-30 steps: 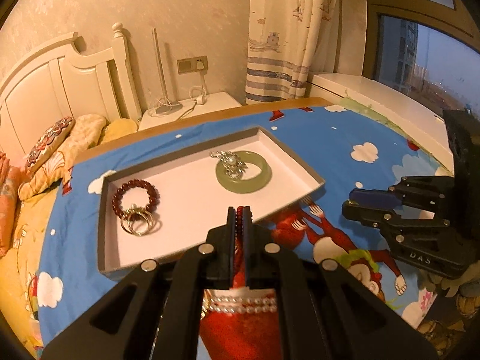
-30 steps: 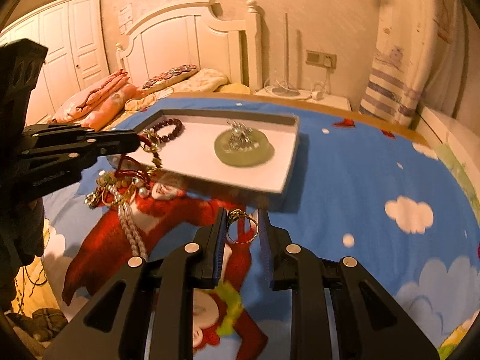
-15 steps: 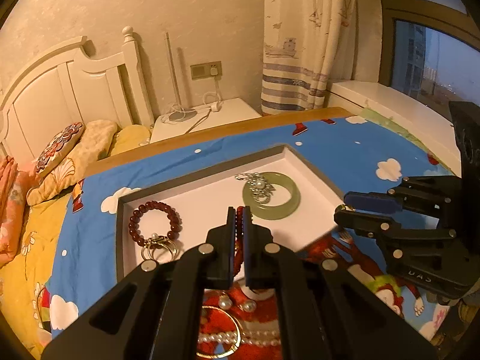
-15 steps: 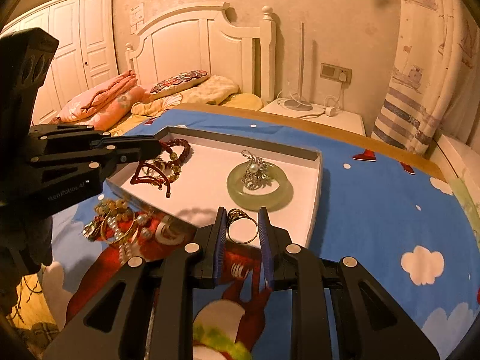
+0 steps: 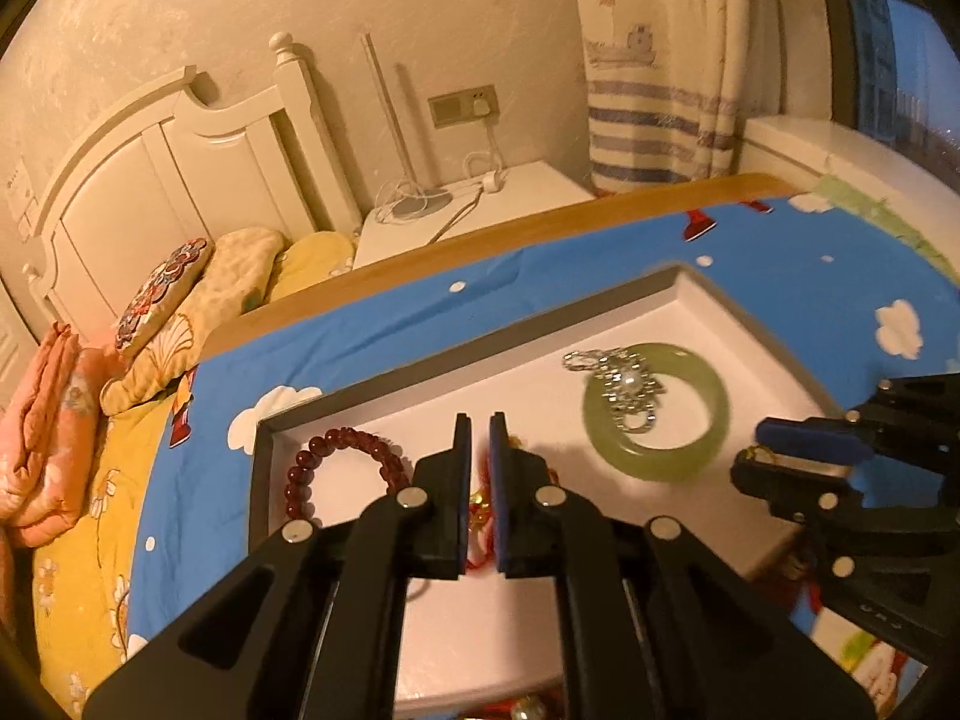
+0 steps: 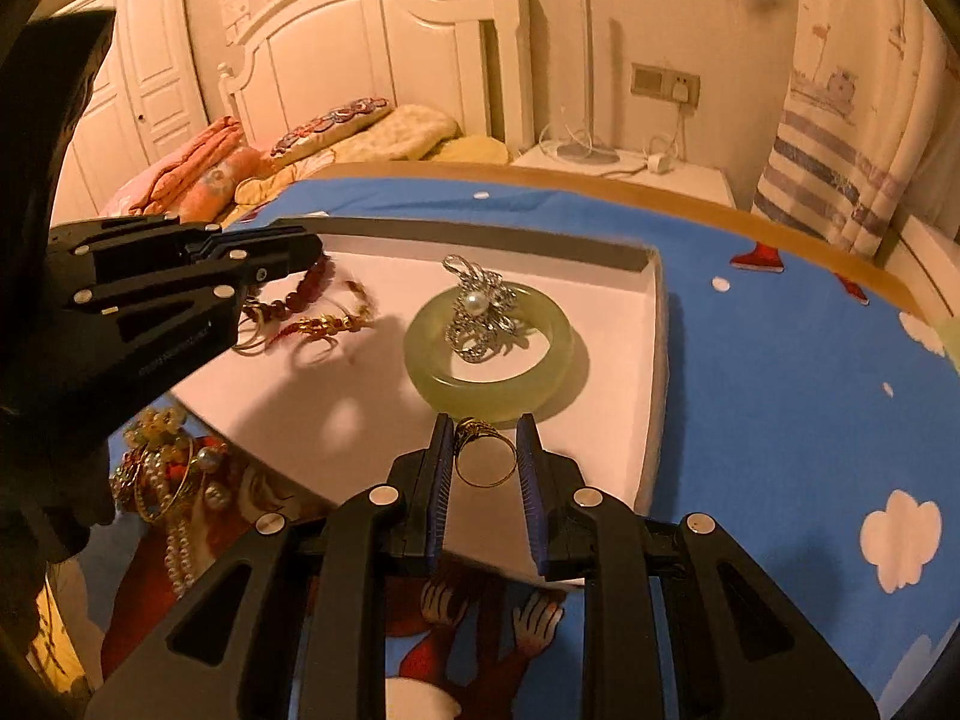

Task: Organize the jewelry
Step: 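Drop the red string bracelet in the tray with the left gripper while the right lowers the ring, then grasp the jade bead necklace from the pile with the right gripper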

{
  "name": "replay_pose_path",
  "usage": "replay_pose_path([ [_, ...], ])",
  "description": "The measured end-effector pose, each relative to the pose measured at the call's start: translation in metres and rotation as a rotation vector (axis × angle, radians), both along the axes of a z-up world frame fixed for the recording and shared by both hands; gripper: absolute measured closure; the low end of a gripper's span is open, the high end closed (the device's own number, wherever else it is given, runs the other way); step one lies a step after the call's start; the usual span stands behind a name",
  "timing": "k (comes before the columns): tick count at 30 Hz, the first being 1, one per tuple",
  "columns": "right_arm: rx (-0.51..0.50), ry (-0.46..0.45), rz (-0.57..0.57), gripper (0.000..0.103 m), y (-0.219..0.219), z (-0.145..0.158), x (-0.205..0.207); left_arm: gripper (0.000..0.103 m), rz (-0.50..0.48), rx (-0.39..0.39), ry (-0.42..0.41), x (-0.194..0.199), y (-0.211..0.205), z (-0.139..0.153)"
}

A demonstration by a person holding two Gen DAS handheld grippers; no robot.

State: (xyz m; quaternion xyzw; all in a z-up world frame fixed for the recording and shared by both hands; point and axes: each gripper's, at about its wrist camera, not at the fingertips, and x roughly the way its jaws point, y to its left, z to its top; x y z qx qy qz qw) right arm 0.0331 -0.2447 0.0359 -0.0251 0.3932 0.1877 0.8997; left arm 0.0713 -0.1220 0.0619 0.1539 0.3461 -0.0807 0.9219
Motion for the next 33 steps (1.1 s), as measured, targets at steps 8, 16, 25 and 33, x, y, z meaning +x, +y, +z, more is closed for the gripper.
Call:
replay_pose_path([
  [8, 0.067, -0.014, -0.042, 0.059, -0.015, 0.007, -0.004, 0.027, 0.062, -0.014, -0.074, -0.020, 0.025, 0.015],
  [16, 0.115, -0.055, -0.030, 0.059, -0.020, 0.021, -0.031, 0.009, 0.193, -0.040, -0.147, -0.075, 0.085, 0.030],
  [25, 0.085, -0.035, 0.070, 0.059, 0.009, 0.025, -0.060, 0.009, 0.318, -0.059, -0.029, -0.127, 0.154, -0.005],
  [33, 0.037, 0.003, 0.173, 0.059, 0.050, 0.023, -0.070, 0.009, 0.345, -0.122, 0.026, -0.144, 0.180, -0.029],
])
